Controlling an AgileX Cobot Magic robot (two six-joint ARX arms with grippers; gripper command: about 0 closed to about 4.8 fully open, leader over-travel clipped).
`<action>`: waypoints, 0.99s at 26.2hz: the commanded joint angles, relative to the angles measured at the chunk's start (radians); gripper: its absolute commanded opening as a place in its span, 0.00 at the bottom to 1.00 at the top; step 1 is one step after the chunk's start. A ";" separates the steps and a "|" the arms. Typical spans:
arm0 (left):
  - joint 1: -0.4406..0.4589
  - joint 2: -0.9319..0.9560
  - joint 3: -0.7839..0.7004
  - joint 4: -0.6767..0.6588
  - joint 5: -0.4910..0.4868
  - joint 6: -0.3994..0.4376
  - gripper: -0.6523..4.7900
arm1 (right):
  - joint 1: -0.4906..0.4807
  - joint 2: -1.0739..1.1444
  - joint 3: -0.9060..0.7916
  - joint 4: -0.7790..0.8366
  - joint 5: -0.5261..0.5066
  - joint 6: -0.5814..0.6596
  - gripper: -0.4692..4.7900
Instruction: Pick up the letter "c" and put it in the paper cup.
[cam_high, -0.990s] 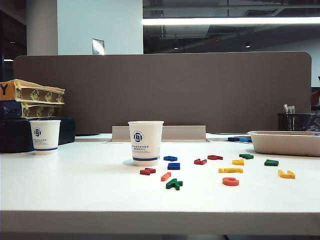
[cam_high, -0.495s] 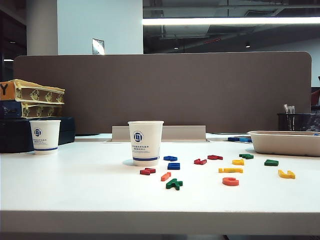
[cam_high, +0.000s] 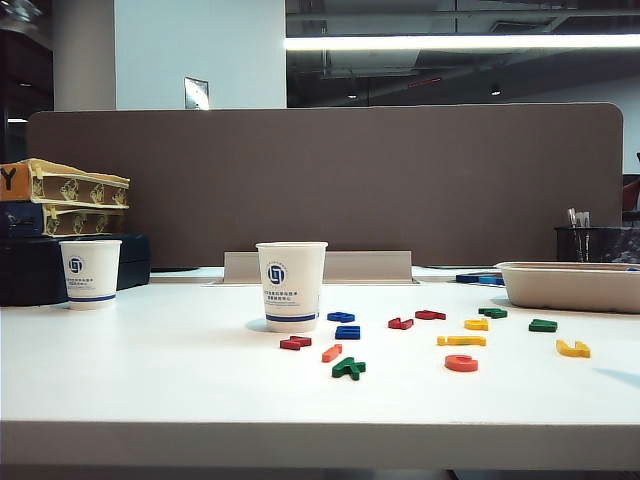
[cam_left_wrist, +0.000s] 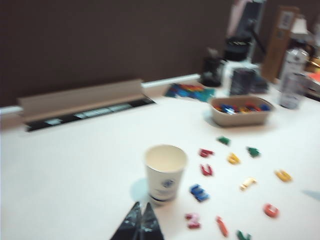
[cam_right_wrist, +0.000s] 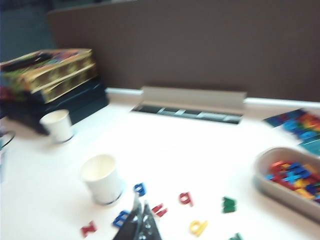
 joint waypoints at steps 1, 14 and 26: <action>-0.062 0.058 0.007 0.012 0.005 0.004 0.11 | 0.058 0.063 0.006 0.012 -0.009 0.002 0.09; -0.111 0.262 0.017 0.116 0.075 0.026 0.18 | 0.241 0.318 0.006 0.101 0.032 0.000 0.20; -0.192 0.434 0.068 0.116 0.123 0.144 0.18 | 0.241 0.476 0.006 0.108 0.032 -0.099 0.32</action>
